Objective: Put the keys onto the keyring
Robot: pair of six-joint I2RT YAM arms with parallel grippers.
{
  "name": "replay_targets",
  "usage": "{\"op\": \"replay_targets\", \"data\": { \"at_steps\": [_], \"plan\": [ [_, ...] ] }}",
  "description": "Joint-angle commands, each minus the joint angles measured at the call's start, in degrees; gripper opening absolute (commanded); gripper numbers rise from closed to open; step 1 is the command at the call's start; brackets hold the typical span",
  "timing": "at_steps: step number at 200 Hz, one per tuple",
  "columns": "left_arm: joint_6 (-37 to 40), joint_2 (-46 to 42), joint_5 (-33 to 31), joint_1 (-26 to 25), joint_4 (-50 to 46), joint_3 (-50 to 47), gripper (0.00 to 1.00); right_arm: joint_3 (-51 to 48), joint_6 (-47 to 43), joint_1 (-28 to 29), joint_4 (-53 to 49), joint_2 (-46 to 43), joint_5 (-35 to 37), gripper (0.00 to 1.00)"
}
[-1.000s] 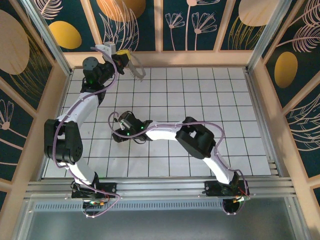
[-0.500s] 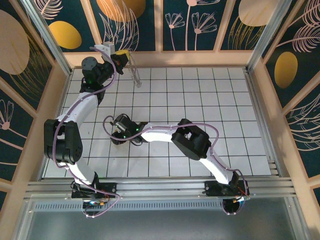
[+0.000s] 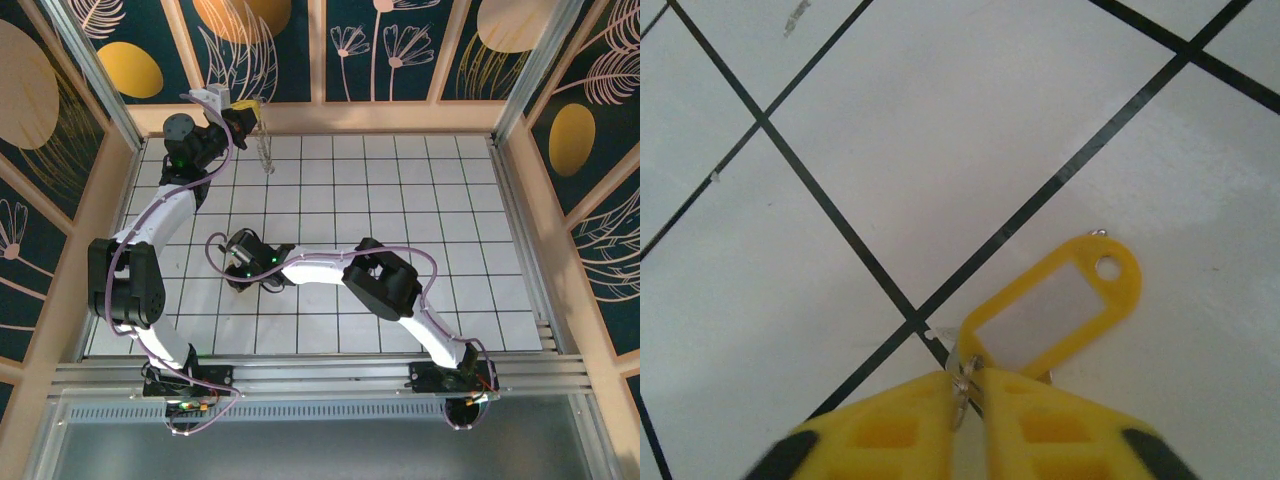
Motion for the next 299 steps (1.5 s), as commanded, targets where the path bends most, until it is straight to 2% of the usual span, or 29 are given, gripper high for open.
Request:
{"op": "replay_targets", "data": {
  "at_steps": [1,8,50,124,186,239,269,299],
  "plan": [
    [-0.81,-0.39,0.73,0.45,2.97,2.13,0.00,-0.86,0.02,0.51,0.53,1.02,0.01,0.03],
    [-0.88,-0.38,0.74,0.43,2.91,2.10,0.00,-1.12,0.08,0.42,0.75,0.72,0.10,0.00],
    [-1.06,-0.57,1.56,0.43,3.23,1.92,0.00,-6.49,0.97,-0.96,3.84,-4.43,0.46,0.00],
    [-2.46,-1.12,4.34,0.43,3.85,1.92,0.00,-29.25,3.57,-7.99,13.42,-22.48,-0.85,0.00],
    [-6.09,-1.33,8.33,0.37,5.20,1.32,0.00,-49.94,5.89,-19.26,21.28,-38.88,-5.41,0.00],
    [-7.33,-2.52,10.40,-1.40,6.09,-1.47,0.00,-60.23,6.39,-28.32,25.52,-50.45,-9.11,0.00],
    [-6.14,-3.76,10.74,-4.03,4.88,-2.68,0.00,-63.94,7.06,-32.86,29.02,-55.90,-14.58,0.00],
    [-5.25,-5.17,10.55,-6.75,4.38,-4.41,0.00,-66.89,7.67,-39.93,33.28,-60.60,-22.86,0.00]
  ]
}}
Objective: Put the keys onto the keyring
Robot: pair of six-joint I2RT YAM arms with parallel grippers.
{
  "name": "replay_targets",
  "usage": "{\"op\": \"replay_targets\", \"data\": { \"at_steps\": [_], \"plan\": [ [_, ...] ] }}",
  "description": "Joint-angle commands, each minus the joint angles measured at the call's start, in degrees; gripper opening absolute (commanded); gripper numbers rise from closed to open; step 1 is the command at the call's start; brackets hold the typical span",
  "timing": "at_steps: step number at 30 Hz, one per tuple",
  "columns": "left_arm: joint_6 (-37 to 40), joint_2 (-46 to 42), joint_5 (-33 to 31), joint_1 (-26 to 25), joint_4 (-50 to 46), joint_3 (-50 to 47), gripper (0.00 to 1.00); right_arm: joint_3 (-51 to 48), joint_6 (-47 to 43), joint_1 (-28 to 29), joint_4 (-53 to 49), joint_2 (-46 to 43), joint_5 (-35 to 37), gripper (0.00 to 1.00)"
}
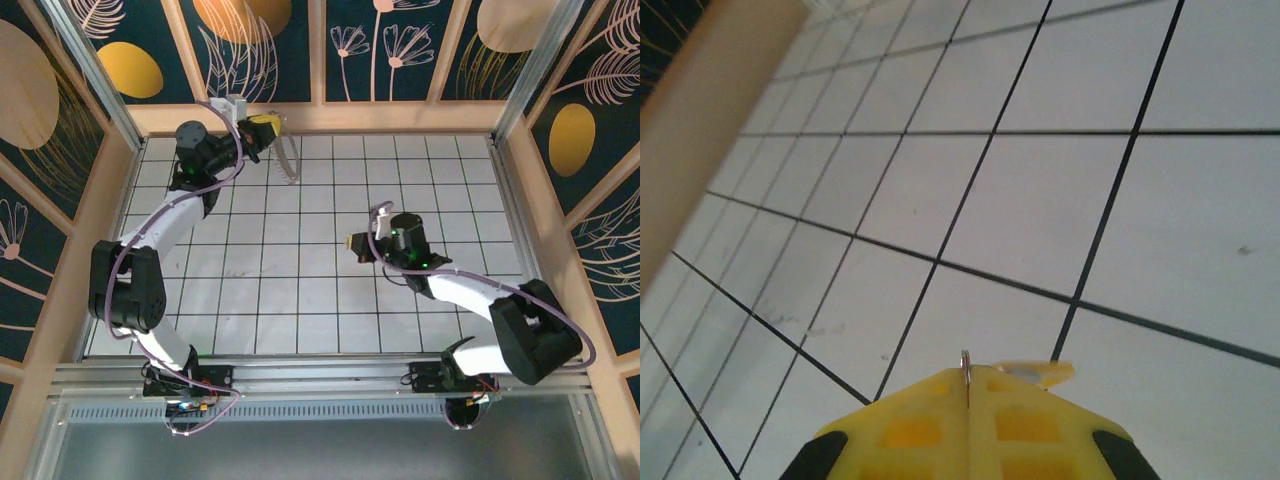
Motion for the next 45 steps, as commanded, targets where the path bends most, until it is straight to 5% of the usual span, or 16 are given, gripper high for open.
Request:
{"op": "replay_targets", "data": {
  "at_steps": [1,18,31,45],
  "plan": [
    [0.88,-3.62,1.36,-2.24,2.30,-1.02,0.00,-2.54,1.06,-4.69,6.70,-4.33,-9.45,0.00],
    [4.05,-6.31,4.78,-8.38,2.48,-7.01,0.00,-4.76,1.71,-19.14,14.13,-15.29,-34.16,0.00],
    [15.65,-5.62,11.07,-11.94,-8.16,-2.83,0.00,0.08,1.01,-20.85,16.12,-17.62,-34.20,0.00],
    [28.22,-2.94,10.12,-16.18,-18.45,4.59,0.00,6.58,-0.17,-20.86,16.43,-18.50,-32.06,0.00]
  ]
}}
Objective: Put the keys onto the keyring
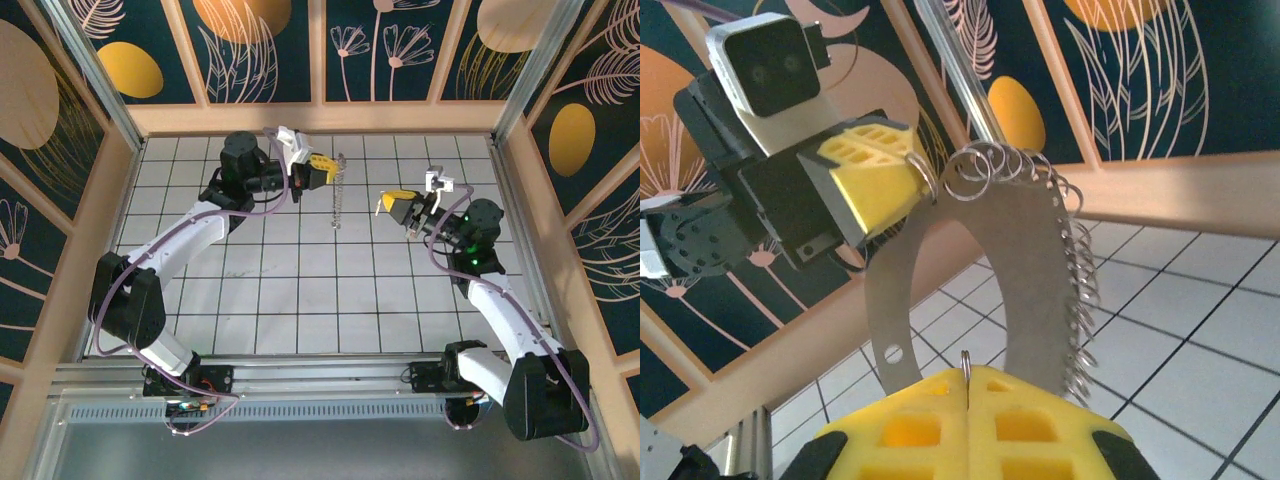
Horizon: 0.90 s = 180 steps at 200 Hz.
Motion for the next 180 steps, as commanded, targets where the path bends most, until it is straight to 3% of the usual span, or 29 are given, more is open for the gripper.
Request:
{"op": "replay_targets", "data": {
  "at_steps": [1,73,180],
  "plan": [
    [5.41,0.90,0.23,-0.98,-2.62,3.42,0.00,3.00,-1.22,-0.40,3.39,-1.29,-0.19,0.00],
    [14.57,-0.05,-5.07,-4.60,-8.34,5.56,0.00,5.08,0.36,0.41,8.16,-0.15,-1.31,0.00],
    [11.43,-1.98,-4.10,-5.72,-5.70,5.13,0.00,8.87,-2.98,5.44,6.45,3.82,-0.72,0.00]
  ]
}}
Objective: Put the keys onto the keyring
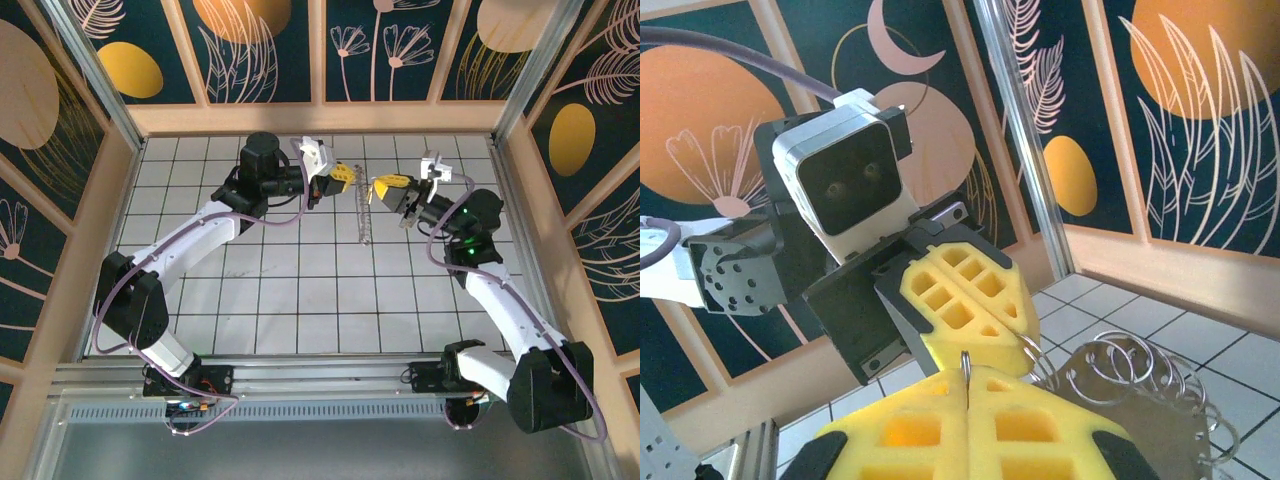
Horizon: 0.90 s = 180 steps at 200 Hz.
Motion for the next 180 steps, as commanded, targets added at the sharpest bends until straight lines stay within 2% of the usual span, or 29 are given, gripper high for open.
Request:
{"op": "replay_targets", "data": {
  "at_steps": [1,180],
  "plan": [
    [-0.60,-2.65,0.89,-0.18,3.04,1.39,0.00,2.23,-2.13,0.83,1.41,0.71,-0.68,0.00],
    [-1.08,-3.88,1.84,-1.18,3.57,0.92,0.00,5.57,-3.71,3.77,0.37,4.87,0.20,0.00]
  ]
}}
